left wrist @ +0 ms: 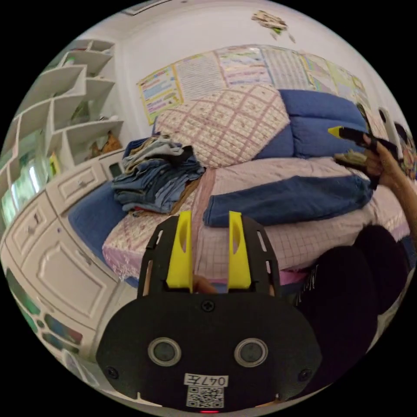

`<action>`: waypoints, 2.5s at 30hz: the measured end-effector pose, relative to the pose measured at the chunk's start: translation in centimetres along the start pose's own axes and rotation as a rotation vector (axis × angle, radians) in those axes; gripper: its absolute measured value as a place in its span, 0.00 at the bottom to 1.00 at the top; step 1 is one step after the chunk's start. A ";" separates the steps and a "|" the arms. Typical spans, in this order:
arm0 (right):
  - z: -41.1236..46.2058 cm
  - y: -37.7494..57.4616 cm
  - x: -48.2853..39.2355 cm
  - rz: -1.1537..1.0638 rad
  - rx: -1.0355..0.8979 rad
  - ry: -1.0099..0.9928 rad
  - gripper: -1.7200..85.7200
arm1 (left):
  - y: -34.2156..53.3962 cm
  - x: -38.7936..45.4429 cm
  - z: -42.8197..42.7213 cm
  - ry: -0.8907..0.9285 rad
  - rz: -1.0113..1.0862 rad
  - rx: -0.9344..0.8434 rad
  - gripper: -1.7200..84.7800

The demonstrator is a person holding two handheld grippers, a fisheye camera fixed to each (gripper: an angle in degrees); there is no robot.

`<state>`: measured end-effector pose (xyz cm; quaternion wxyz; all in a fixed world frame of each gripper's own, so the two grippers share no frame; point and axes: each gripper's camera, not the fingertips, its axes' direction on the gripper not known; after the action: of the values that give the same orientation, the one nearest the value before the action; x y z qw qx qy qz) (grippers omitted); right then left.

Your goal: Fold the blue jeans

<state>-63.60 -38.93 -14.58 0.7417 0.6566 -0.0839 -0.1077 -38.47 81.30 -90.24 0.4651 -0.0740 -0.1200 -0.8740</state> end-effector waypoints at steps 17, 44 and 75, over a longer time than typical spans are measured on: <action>0.6 17.3 4.8 -0.193 -0.416 0.098 0.07 | -4.8 8.1 9.7 0.266 0.453 -0.193 0.12; 5.5 29.6 15.9 -0.112 -0.389 0.121 0.02 | -11.4 20.6 10.6 0.184 0.580 -0.177 0.12; 7.5 43.6 52.3 0.366 -0.528 0.364 0.04 | -45.0 33.9 36.8 -0.025 0.459 -0.297 0.11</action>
<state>-13.06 -55.19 28.75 0.8954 0.4251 -0.0360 0.1277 -94.10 88.84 -53.03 0.6334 -0.1775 0.0238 -0.7528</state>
